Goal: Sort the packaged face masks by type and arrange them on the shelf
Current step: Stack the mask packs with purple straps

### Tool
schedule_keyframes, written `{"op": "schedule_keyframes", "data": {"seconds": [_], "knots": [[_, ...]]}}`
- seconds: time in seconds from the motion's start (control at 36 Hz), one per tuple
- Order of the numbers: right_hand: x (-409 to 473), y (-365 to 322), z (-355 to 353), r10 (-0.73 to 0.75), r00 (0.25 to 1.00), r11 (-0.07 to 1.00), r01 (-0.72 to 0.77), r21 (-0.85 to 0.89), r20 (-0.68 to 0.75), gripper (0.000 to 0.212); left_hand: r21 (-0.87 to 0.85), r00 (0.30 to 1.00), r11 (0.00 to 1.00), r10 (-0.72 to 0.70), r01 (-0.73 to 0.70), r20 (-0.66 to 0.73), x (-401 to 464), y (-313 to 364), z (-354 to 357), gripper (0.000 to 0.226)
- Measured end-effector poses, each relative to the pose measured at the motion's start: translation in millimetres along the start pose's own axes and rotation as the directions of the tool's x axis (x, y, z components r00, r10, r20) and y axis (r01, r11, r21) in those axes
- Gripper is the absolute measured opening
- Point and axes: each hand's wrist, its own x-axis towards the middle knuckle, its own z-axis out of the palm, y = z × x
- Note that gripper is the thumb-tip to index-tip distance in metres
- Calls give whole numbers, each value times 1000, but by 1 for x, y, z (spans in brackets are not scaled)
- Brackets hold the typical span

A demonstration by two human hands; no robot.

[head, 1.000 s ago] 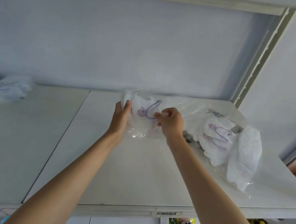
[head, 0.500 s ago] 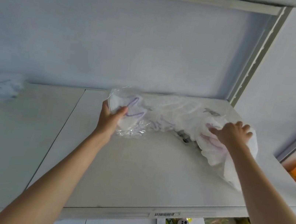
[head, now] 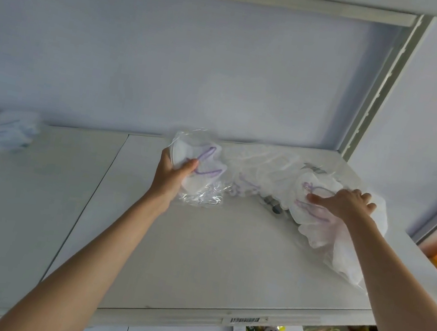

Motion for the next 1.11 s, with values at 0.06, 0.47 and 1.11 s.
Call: {"op": "schedule_keyframes", "data": {"seconds": [0.06,0.47,1.11], "knots": [[3,-1,3,-3,1000,999,4,33,-29,105,16,1000,1000,1,-1,-8,0,-3,0,40],[-42,-56,-17,-422,906,63,49,997,-18,68,48,1000,999,0,1,-10,1,-2,8,33],[-55,-69,5,-249,917,915,328,235,-313,58,47,993,992,-114,116,-43,-11,-4,-2,58]]}}
